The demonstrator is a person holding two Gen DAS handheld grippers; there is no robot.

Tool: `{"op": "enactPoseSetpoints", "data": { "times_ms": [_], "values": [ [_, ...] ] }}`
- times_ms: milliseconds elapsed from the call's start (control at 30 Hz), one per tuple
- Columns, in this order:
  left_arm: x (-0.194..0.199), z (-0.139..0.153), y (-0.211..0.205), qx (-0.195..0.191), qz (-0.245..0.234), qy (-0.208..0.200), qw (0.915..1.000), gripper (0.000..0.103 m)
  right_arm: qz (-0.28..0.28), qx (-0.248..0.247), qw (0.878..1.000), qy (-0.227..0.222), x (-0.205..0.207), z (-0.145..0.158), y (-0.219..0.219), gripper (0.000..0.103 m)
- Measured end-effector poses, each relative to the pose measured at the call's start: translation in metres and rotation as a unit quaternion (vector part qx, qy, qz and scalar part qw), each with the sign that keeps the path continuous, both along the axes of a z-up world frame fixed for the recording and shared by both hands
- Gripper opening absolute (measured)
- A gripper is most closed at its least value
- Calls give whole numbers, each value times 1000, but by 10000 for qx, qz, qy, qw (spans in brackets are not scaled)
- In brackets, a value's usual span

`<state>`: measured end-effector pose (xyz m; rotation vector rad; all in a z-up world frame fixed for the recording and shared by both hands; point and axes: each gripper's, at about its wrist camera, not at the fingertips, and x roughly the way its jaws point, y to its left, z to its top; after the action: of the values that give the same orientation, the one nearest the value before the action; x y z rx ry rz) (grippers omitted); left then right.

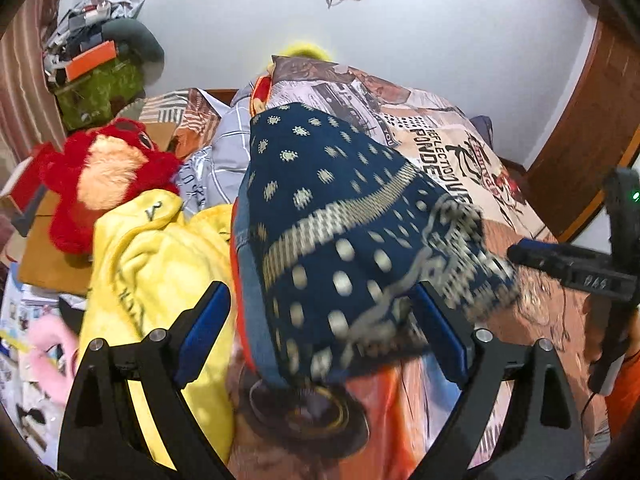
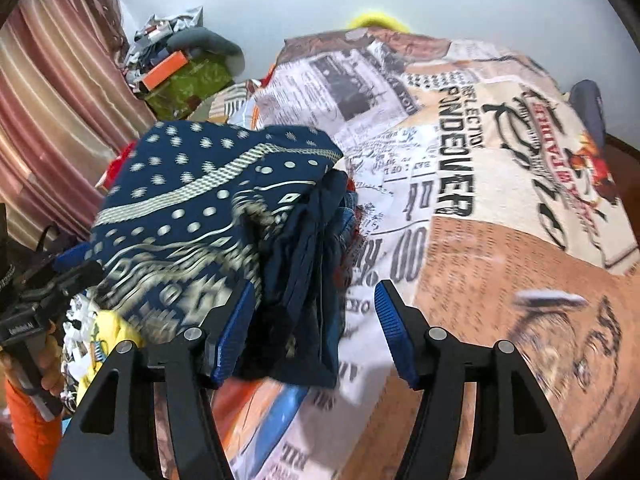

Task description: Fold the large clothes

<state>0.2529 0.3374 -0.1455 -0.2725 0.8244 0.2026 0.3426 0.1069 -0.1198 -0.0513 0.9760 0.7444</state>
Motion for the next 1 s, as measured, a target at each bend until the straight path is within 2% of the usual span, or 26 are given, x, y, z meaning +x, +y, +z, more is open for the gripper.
{"op": "enactPoseSetpoints", "data": {
  "times_ms": [100,233,400,533,600,700,867,1000],
  "values": [
    [-22,27,-13,216,91,-195,9995,92,-52,239,9994,-240,-18,28,-11,58],
    [-56,77,-33,426,198,-751,9961,92,-41,691,9941,-841,-56,83,-31,58],
    [-109,140,-73,833,355,-1653,9821,92,-12,1340,9742,-1813,-120,152,-61,58],
    [-155,174,-106,1009,419,-2339,9661,92,-46,1682,9524,-2540,-172,184,-79,58],
    [-181,188,-125,1109,458,-2678,9560,92,-56,1811,9411,-2854,-197,194,-88,58],
    [-207,197,-146,1233,486,-2988,9451,92,-121,1988,9283,-3139,-227,199,-95,59],
    [-248,196,-174,1383,606,-3391,9285,92,-135,1978,9197,-3389,-259,194,-93,60],
    [-266,188,-187,1489,646,-3404,9262,93,-240,1874,9142,-3586,-271,185,-87,78]
  ]
}}
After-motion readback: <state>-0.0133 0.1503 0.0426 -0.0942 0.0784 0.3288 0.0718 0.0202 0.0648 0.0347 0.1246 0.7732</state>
